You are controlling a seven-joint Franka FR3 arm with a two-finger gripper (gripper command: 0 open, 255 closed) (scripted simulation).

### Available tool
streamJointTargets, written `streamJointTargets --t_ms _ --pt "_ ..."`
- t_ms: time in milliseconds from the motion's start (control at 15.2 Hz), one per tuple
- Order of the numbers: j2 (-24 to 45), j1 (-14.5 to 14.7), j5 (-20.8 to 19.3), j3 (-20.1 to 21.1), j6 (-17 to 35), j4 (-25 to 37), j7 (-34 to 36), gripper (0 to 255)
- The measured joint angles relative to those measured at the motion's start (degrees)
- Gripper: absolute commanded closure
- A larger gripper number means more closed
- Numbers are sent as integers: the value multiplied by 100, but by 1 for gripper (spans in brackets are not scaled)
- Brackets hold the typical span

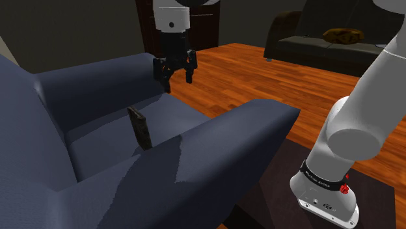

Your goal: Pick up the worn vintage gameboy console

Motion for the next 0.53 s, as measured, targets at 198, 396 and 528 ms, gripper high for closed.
streamJointTargets --t_ms 198,396,528 --pt "616 95 -221 197 49 515 351 0" --pt "1242 275 -485 383 -30 1150 760 0" --pt "1766 433 -724 466 -118 1700 1010 0"
